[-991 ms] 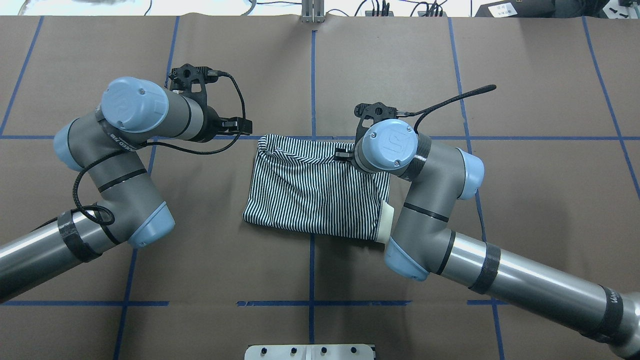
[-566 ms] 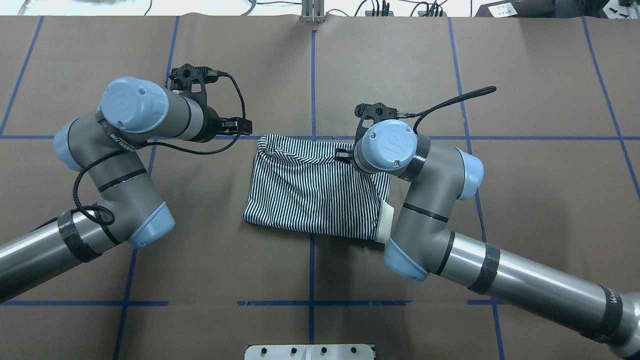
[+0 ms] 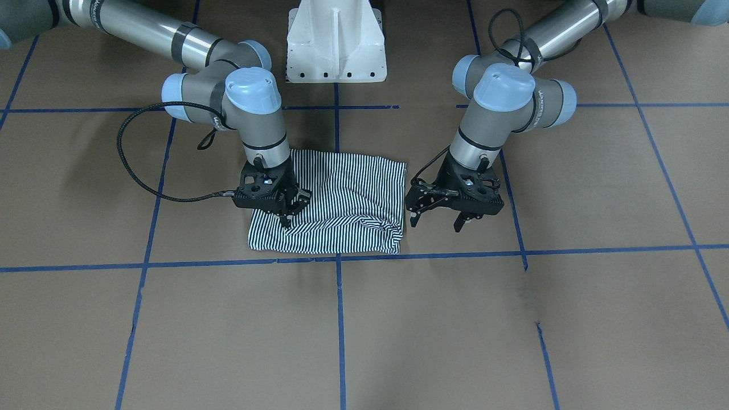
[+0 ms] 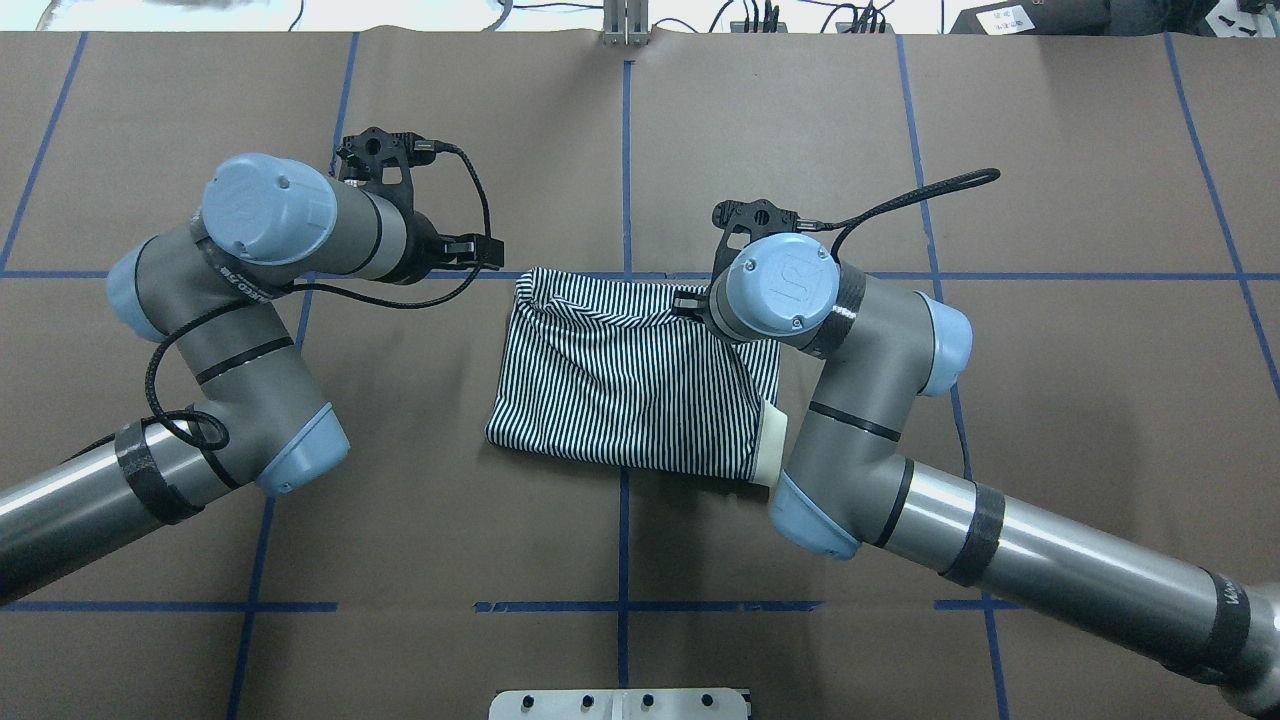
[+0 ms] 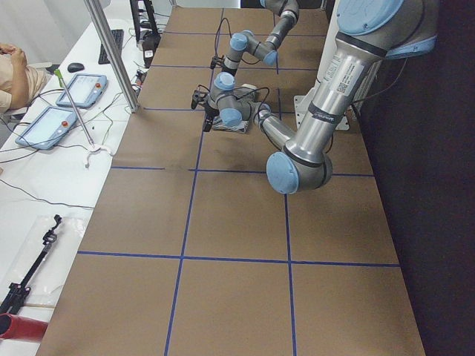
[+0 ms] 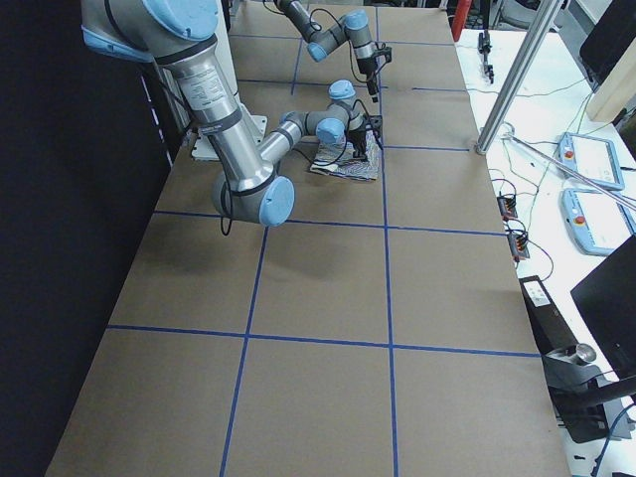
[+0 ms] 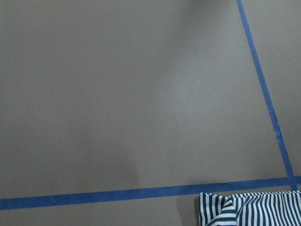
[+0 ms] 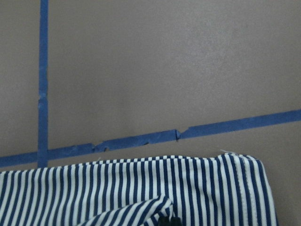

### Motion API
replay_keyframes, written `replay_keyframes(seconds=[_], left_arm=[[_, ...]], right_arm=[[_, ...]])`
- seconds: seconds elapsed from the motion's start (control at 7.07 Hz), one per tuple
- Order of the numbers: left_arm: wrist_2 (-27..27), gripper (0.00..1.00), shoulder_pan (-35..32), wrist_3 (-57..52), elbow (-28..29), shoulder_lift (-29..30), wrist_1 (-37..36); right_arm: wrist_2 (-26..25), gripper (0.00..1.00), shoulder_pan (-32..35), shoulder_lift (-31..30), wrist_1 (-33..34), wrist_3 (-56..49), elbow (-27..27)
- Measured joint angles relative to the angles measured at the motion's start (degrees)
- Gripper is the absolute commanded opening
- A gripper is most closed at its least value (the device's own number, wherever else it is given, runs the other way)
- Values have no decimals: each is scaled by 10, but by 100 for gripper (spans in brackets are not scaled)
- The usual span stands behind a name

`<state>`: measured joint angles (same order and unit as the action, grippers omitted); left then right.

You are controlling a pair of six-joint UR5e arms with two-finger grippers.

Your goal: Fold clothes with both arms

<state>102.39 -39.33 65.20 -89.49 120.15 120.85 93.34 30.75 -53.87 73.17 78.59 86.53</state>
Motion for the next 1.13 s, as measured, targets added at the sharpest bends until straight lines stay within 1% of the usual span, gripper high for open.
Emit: replay_keyframes(seconds=[0.28, 0.42, 0.57, 0.85, 0.99, 1.13], left_arm=[[0, 100, 0, 1, 1, 0, 0], [0, 100, 0, 2, 1, 0, 0], [0, 100, 0, 2, 2, 0, 0], [0, 100, 2, 3, 2, 1, -1], [-1, 100, 5, 5, 3, 2, -3], [-1, 100, 12, 15, 4, 5, -6]], right_arm=[[-15, 0, 2, -8, 5, -5, 0], [-23, 81, 3, -11, 6, -6, 0], [-28, 100, 3, -11, 7, -9, -1], [-29, 100, 11, -8, 8, -34, -1], [-9, 100, 30, -5, 9, -59, 0], [29, 100, 59, -4, 8, -87, 5]])
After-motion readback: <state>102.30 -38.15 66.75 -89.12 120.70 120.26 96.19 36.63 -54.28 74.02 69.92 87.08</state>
